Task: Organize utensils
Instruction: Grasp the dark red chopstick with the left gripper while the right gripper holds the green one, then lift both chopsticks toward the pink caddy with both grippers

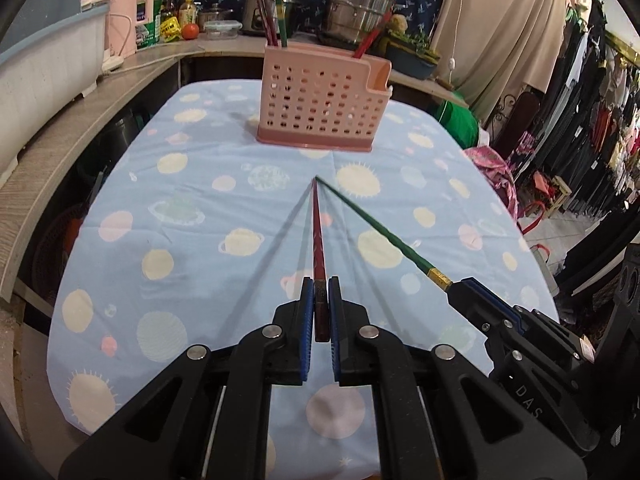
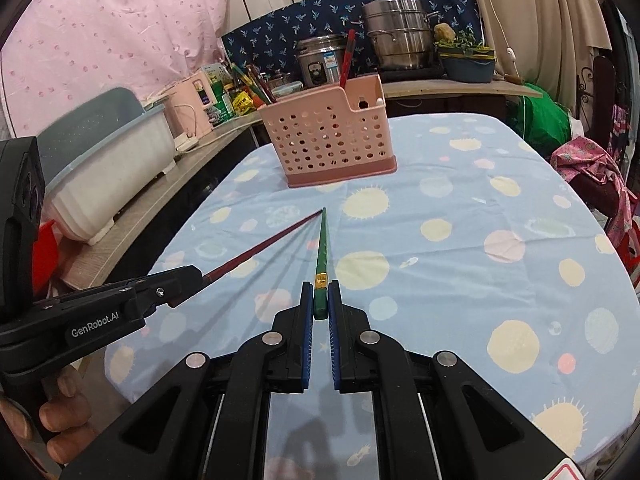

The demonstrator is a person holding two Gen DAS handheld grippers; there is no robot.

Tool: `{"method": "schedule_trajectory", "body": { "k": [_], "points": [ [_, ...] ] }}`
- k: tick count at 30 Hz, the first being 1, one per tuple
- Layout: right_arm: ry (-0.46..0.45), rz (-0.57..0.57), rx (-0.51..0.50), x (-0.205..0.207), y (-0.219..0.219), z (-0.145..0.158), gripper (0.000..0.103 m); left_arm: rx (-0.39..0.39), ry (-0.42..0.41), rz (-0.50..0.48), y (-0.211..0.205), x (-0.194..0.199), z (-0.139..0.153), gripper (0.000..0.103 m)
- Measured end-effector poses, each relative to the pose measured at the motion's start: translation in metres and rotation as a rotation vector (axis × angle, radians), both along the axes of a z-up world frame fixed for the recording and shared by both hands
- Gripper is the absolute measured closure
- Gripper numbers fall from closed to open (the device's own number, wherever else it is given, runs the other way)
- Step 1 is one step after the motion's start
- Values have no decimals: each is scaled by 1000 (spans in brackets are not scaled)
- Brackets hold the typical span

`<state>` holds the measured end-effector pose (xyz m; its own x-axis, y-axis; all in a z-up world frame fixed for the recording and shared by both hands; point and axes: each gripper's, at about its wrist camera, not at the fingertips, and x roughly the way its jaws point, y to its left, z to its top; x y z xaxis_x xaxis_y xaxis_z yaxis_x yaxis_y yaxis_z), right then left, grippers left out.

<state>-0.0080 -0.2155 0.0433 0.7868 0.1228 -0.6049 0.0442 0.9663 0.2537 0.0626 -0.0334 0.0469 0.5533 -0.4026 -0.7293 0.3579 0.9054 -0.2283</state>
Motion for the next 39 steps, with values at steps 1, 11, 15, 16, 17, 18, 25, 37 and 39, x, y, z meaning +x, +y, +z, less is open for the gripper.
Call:
{"method": "schedule_trajectory", "body": {
  "k": [1,11,15,16,17,18,25,37,39],
  "points": [
    [-12,-1,-3,1,-1,5,96,-10,-12,3,1,0,6,96],
    [-128,-17,4,15,-15,49,96,-40,-132,7,0,13,59,103],
    [-115,-33,-1,13,-19,43,96,-30,-105,4,-1,18,50,103],
    [-107,-37,3,11,-20,40,96,-24,-87,-3,-2,18,44,102],
    [-96,-40,9,10,-21,36,96,-18,-63,-7,-3,18,34,100],
    [-86,-44,15,8,-22,32,96,-12,-38,-13,-4,17,24,88],
    [-51,-54,28,3,-24,19,96,48,96,-49,-28,6,-45,64],
    [-33,-49,37,-2,-23,10,96,111,145,-82,-41,-2,-77,94],
    [-39,-52,34,-3,-23,12,96,108,143,-78,-40,-3,-74,95]
  ]
}}
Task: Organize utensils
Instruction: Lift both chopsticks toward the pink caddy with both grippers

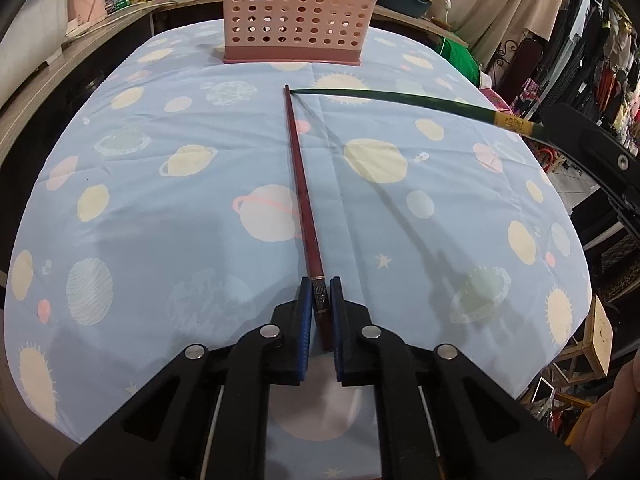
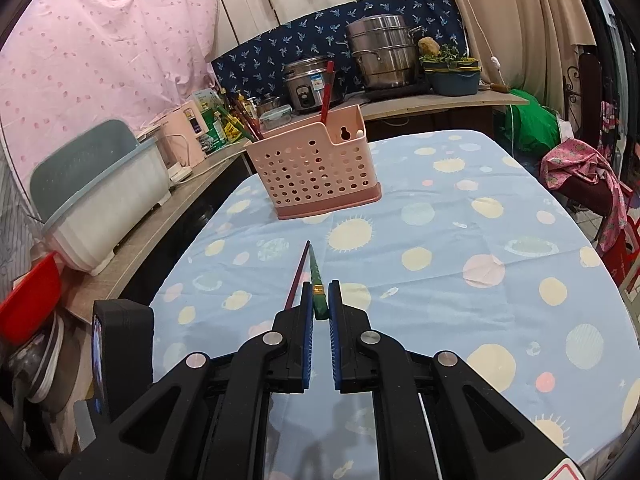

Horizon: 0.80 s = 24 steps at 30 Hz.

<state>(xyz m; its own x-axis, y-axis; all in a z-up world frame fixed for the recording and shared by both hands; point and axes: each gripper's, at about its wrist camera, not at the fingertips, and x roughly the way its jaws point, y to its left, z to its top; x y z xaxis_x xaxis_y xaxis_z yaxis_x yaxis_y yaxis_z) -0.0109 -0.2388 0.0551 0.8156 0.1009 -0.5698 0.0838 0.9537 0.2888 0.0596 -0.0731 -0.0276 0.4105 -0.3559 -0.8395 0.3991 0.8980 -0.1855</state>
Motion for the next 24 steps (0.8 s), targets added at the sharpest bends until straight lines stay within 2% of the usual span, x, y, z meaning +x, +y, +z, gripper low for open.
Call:
{"method": "schedule_trajectory", "body": {
  "k": [6,13,18,24],
  "points": [
    [-27,-9,-7,0,-4,11,96,-39,-43,47,21,0,28,96],
    [-73,0,-21,8,-4,31,96,-101,-172,98,42,11,90,96],
    [-125,15,-44,20,-2,52,96,-127,-254,115,46,25,129,96],
    [-161,34,-40,44,-3,70,96,-160,-311,122,44,48,162,96]
  ]
}}
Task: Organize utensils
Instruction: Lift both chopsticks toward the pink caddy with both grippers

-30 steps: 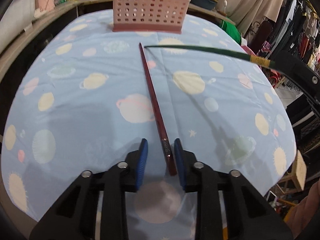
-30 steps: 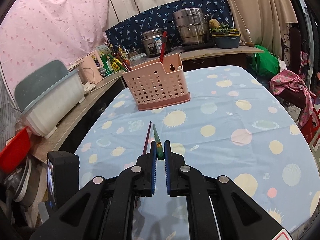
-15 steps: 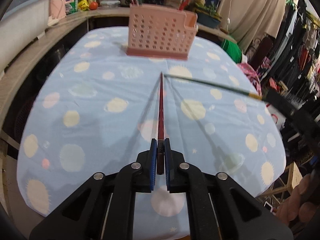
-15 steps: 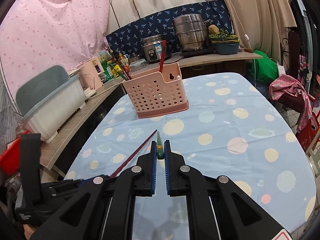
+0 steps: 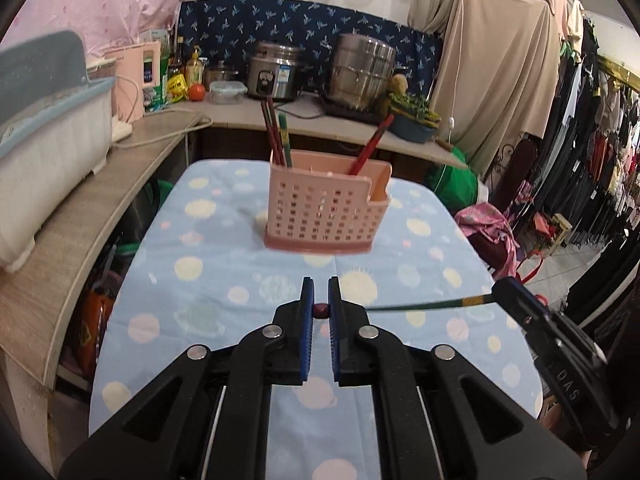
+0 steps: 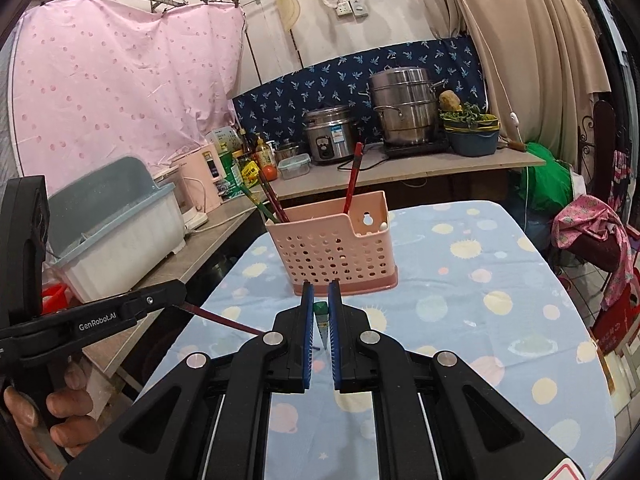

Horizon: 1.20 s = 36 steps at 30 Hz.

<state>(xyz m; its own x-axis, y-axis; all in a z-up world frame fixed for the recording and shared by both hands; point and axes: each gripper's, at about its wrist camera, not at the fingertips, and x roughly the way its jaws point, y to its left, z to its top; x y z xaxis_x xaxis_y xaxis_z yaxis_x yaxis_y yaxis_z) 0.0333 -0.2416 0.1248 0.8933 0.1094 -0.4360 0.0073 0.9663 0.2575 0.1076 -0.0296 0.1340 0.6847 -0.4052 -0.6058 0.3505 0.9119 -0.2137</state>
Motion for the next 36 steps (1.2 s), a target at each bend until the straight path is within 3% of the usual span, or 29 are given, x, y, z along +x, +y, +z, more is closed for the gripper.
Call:
{"method": "schedule_trajectory", "body": {
  "k": [24,36],
  "points": [
    [-62,28,-5,51,-3,38,96,65,-44,-26,-27,43,30,96],
    [-167,30,-16,91,-16,97,96,37,-121,-24,-31,78,89,96]
  ]
}}
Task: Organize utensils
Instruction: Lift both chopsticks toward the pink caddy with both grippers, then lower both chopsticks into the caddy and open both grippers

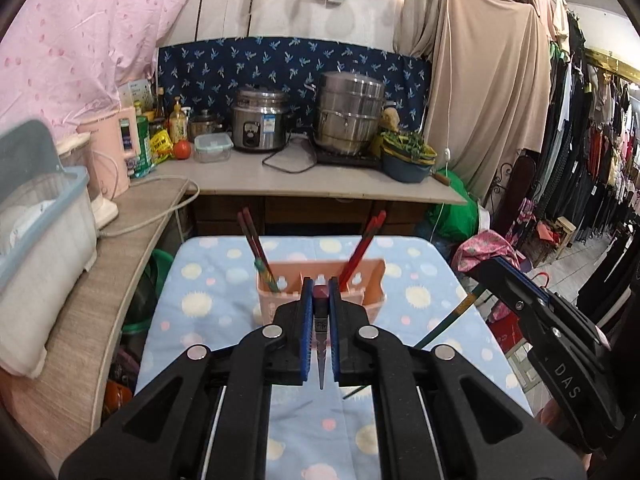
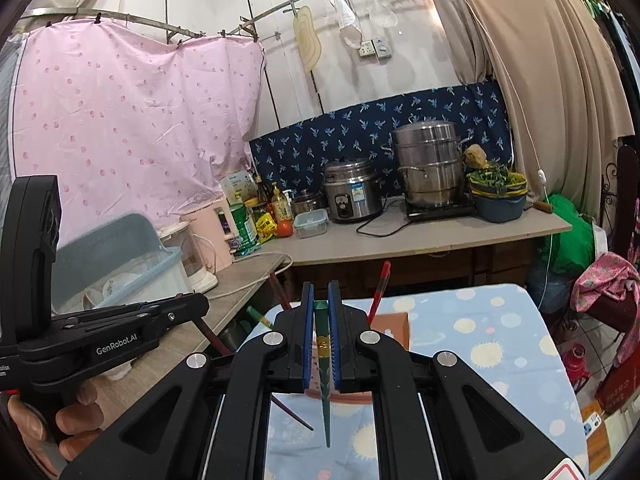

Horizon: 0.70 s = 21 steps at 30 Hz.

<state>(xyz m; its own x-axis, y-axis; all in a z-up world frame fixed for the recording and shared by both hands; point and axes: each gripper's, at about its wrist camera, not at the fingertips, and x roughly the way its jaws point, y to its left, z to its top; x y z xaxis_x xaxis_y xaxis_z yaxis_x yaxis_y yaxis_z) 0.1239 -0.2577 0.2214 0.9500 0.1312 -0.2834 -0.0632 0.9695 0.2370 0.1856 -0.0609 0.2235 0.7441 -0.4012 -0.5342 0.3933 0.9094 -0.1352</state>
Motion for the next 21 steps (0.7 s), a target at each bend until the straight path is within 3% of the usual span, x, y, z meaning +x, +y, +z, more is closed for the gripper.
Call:
{"method": "schedule_trajectory", "body": {
  "k": [8,14,17,21],
  "points": [
    [-81,-27,12,48,-13,46,96,-17,-110,52,-6,32,50,96],
    [-133,-45,8,80,-12,64,96,-14,-161,95,-13,62,64,96],
    [-119,-48,4,99,-10,61,96,-8,-157,99,-17,75,60,96],
    [-62,-34,-5,119,-5,34,96,-4,-127,99,-21,90,45,96]
  ]
}}
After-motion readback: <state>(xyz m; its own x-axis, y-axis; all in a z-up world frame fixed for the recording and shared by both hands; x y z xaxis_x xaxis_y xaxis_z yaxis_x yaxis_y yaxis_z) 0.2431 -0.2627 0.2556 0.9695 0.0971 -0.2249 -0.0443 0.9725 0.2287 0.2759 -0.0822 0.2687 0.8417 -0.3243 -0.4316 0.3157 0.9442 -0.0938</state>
